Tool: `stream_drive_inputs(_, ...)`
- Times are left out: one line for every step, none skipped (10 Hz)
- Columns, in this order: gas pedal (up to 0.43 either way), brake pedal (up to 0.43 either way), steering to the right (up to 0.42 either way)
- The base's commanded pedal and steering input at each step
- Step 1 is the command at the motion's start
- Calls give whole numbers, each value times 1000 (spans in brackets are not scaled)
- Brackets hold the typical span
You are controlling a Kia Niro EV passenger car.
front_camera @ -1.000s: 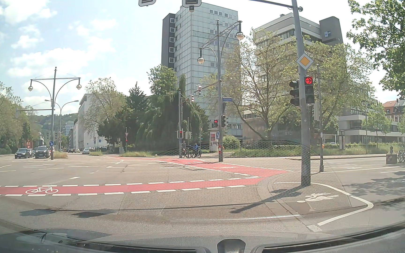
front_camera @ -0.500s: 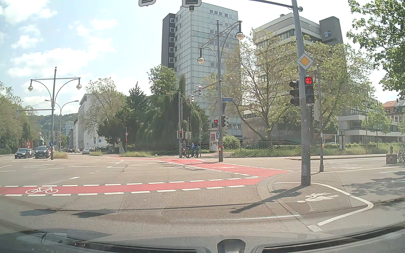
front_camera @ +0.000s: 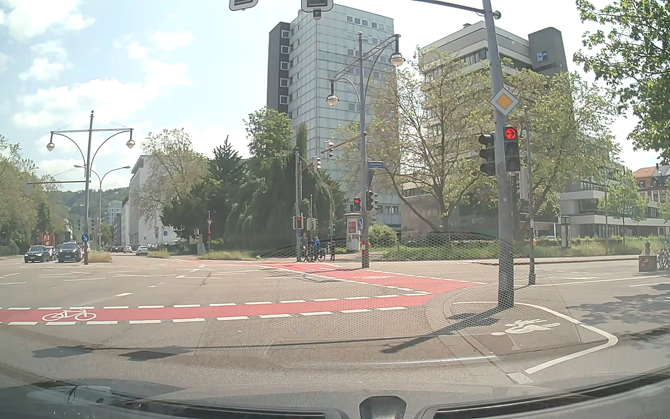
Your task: Follow the waypoints while adhering to traffic rules and regulations
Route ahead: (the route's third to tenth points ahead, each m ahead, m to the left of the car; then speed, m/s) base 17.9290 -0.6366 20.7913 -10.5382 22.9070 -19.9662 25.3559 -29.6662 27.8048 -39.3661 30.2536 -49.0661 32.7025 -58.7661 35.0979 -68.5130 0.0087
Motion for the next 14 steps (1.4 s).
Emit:
stream_drive_inputs(0, 244, -41)
stream_drive_inputs(0, 244, -41)
stream_drive_inputs(0, 244, -41)
stream_drive_inputs(0, 244, -41)
stream_drive_inputs(0, 244, -41)
stream_drive_inputs(0, 244, -41)
stream_drive_inputs(0, 244, -41)
stream_drive_inputs(0, 244, -42)
stream_drive_inputs(0, 244, -42)
stream_drive_inputs(0, 244, -42)
stream_drive_inputs(0, 244, -41)
stream_drive_inputs(0, 244, -41)
stream_drive_inputs(0, 244, -41)
stream_drive_inputs(0, 244, -42)
